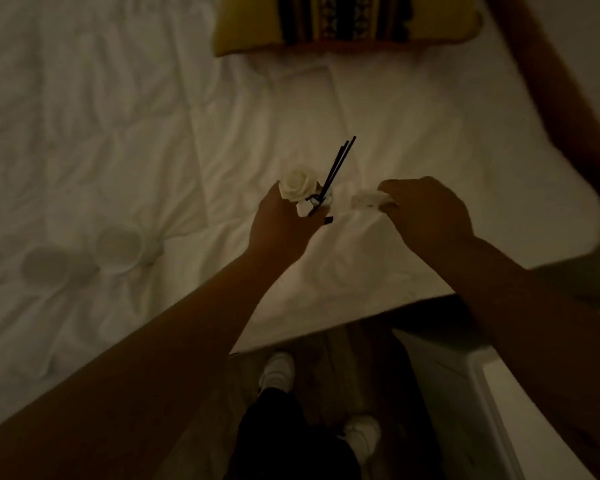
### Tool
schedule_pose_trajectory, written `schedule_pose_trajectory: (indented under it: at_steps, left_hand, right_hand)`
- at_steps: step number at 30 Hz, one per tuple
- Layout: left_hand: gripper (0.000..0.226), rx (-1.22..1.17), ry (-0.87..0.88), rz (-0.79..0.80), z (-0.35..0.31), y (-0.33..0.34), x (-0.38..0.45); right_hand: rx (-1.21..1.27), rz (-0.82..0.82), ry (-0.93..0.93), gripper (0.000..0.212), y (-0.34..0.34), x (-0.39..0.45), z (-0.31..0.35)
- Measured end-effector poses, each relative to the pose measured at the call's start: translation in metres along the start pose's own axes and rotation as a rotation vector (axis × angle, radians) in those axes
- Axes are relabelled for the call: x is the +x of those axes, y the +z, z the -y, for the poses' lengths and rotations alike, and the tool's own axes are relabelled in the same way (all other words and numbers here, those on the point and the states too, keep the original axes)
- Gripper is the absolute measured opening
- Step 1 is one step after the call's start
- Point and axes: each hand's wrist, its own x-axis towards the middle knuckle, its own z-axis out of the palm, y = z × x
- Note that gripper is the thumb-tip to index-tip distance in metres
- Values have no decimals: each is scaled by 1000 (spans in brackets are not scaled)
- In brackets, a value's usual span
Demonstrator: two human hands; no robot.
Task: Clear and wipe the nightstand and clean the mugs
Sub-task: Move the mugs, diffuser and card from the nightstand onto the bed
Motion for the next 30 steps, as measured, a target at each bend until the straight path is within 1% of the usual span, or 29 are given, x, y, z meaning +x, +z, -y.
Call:
schedule_pose_trajectory:
  at_steps: [6, 10, 12, 15, 17, 18, 20, 22, 24, 27, 30]
  left_hand:
    - [21, 60, -76, -169, 51, -60, 15]
    - [18, 155, -72, -210, 83, -86, 15]
    - [19, 146, -87, -195, 91, -91, 13]
    - [18, 23, -172, -184, 111, -103, 13]
    - [24, 48, -152, -156, 118, -106, 11]
    - [25, 102, -118, -146, 118, -107, 10]
    - [22, 209, -29, -132, 115, -107, 9]
    - [20, 262, 17, -125, 111, -104, 11]
    - [19, 281, -2, -114, 109, -102, 13]
    - [25, 273, -54, -91, 111, -104, 14]
    - [37, 257, -76, -69, 110, -105, 11]
  right_hand:
    - [-9, 24, -161, 8, 27, 53, 76]
    - [-24, 77, -248, 9, 52, 76, 110]
    - [-32, 88, -255, 10, 57, 78, 116]
    - [-65, 133, -275, 11, 74, 89, 129]
    - [-66, 157, -265, 10, 79, 93, 131]
    - [-65, 169, -259, 10, 81, 95, 131]
    - [-62, 181, -250, 11, 82, 96, 130]
    - [-73, 184, -250, 10, 83, 95, 131]
    - [-77, 182, -251, 10, 84, 93, 132]
    - [-83, 167, -249, 12, 84, 91, 134]
    - [-117, 171, -263, 24, 81, 86, 135]
